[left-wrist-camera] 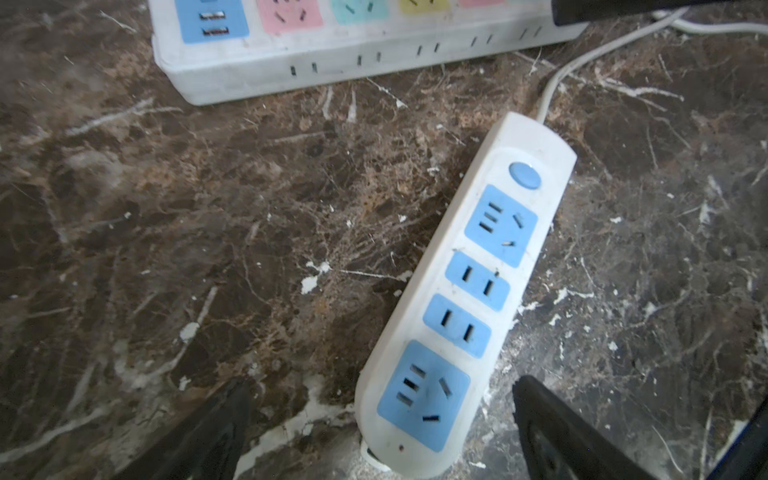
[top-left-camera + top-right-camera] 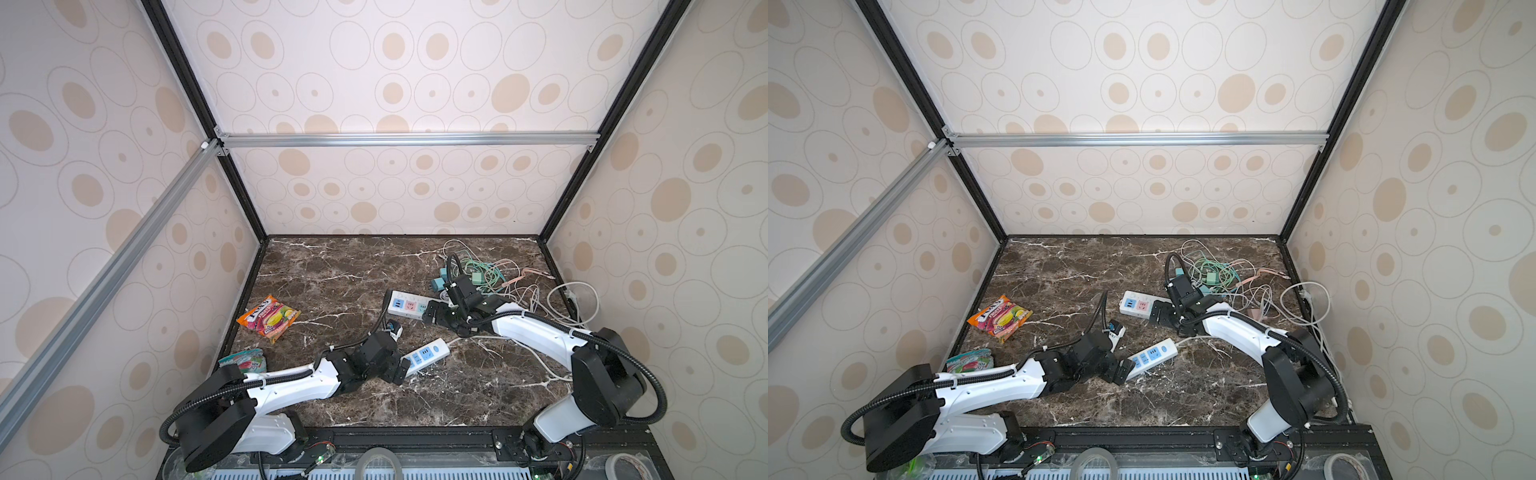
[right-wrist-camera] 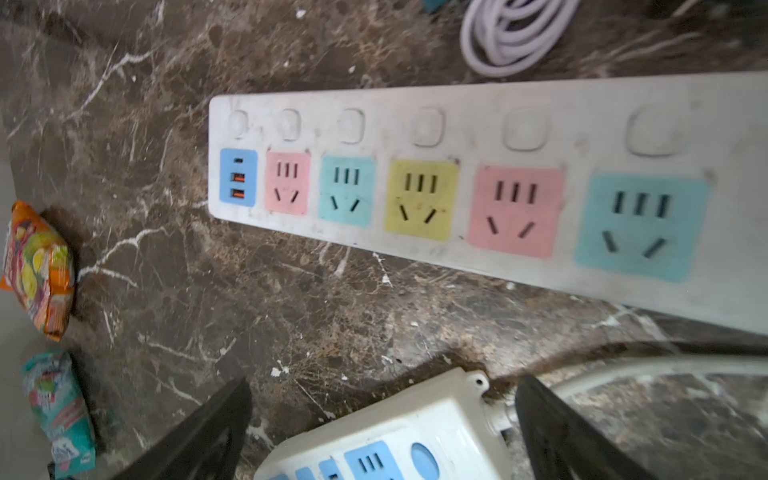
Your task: Insert the plug
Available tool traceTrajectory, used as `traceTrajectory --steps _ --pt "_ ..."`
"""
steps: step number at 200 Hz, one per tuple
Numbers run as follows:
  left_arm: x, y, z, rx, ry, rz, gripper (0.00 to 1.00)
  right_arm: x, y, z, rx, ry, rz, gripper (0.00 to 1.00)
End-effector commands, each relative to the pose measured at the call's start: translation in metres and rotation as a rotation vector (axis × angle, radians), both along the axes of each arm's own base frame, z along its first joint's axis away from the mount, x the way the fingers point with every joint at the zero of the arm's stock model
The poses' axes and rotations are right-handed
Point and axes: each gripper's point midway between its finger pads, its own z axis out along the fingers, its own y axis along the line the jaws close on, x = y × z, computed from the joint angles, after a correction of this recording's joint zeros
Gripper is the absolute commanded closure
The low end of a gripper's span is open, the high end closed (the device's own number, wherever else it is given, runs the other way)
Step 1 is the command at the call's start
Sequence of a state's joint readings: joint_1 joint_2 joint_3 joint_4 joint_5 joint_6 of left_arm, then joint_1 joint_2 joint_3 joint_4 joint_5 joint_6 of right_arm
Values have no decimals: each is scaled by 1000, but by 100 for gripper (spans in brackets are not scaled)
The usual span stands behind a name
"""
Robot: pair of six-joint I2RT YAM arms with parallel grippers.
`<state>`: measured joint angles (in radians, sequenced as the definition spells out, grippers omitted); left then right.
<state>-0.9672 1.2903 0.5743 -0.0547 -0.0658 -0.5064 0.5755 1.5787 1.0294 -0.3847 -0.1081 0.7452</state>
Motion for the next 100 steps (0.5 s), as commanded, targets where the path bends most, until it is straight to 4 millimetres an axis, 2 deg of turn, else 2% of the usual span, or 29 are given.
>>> traceTrajectory --steps 1,34,69,100 --pt "-14 0 -5 -33 79 13 2 -7 12 -8 -12 38 160 0" --pt "-29 -1 -16 -73 148 -3 2 -10 13 -23 -29 100 181 0" --pt "-34 2 -24 -81 186 29 1 -13 14 -33 -6 170 179 0" --pt "-27 26 -46 40 186 143 2 -22 4 -41 -31 218 144 0"
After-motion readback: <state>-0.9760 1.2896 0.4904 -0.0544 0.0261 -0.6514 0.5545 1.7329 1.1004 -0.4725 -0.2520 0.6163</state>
